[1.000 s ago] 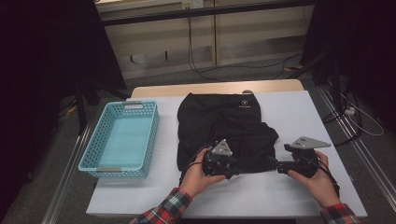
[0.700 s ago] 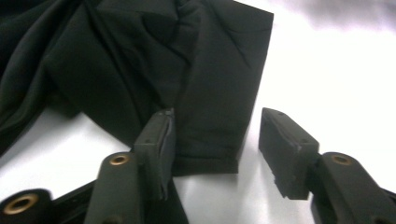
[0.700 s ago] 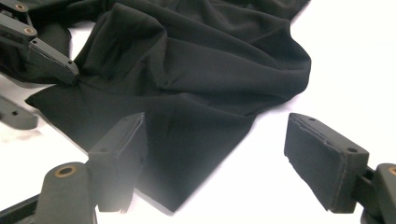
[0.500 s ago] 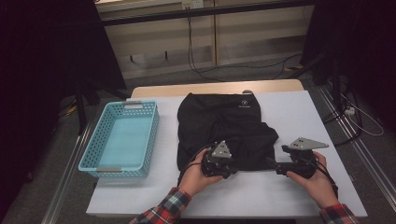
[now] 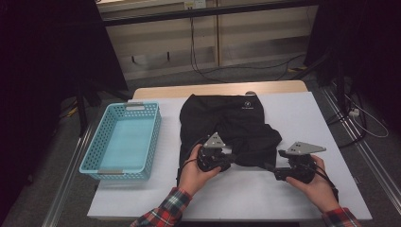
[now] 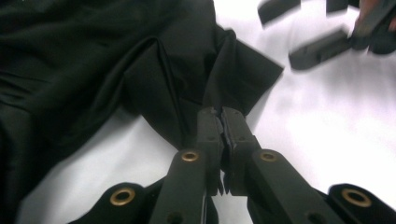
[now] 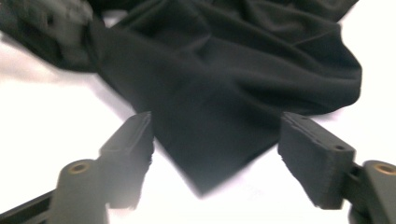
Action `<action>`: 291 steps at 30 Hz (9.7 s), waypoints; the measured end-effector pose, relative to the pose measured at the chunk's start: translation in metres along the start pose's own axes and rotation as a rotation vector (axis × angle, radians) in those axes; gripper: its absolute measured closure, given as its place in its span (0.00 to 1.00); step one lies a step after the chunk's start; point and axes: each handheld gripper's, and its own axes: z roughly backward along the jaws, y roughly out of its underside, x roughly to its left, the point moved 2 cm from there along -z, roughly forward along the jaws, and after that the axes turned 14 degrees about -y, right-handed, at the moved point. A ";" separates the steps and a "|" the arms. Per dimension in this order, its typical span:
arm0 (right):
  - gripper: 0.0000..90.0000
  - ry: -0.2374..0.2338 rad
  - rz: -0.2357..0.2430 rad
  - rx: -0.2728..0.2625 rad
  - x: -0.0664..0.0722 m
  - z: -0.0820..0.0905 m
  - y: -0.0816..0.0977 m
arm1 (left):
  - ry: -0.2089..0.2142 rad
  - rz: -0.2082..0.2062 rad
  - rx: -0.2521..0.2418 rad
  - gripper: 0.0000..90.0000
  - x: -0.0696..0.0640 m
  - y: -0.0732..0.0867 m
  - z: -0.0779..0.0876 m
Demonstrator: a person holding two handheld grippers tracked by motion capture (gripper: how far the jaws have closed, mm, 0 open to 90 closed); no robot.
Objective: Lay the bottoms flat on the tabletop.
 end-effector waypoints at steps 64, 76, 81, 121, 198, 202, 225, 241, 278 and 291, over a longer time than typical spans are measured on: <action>1.00 -0.056 0.021 0.107 -0.004 -0.014 0.001 | -0.032 0.075 0.001 0.97 0.022 0.004 0.002; 1.00 -0.085 0.043 0.113 -0.006 0.013 0.011 | 0.016 0.018 0.068 0.90 0.004 0.015 -0.011; 0.80 -0.089 0.026 0.110 -0.009 0.013 0.017 | -0.021 0.042 0.066 0.72 0.007 0.016 -0.011; 1.00 -0.196 0.110 0.165 0.022 -0.022 0.000 | -0.084 0.119 -0.001 0.32 0.032 0.016 0.014; 0.70 0.124 -0.116 0.053 -0.025 0.027 0.015 | -0.100 0.094 0.007 0.24 0.033 0.012 0.012; 0.67 0.144 -0.158 0.048 -0.038 0.014 0.010 | -0.103 0.097 0.007 0.24 0.033 0.013 0.012; 1.00 0.057 -0.211 0.101 -0.037 0.033 0.022 | -0.104 0.096 -0.004 0.24 0.036 0.012 0.020; 0.61 0.136 -0.182 -0.013 -0.062 0.012 -0.022 | -0.111 0.097 0.000 0.24 0.040 0.011 0.022; 0.72 0.147 -0.242 -0.020 -0.145 -0.055 -0.073 | -0.151 0.130 0.003 0.24 0.054 0.018 0.031; 1.00 0.152 -0.239 0.003 -0.161 -0.080 -0.077 | -0.166 0.136 0.001 0.24 0.058 0.020 0.035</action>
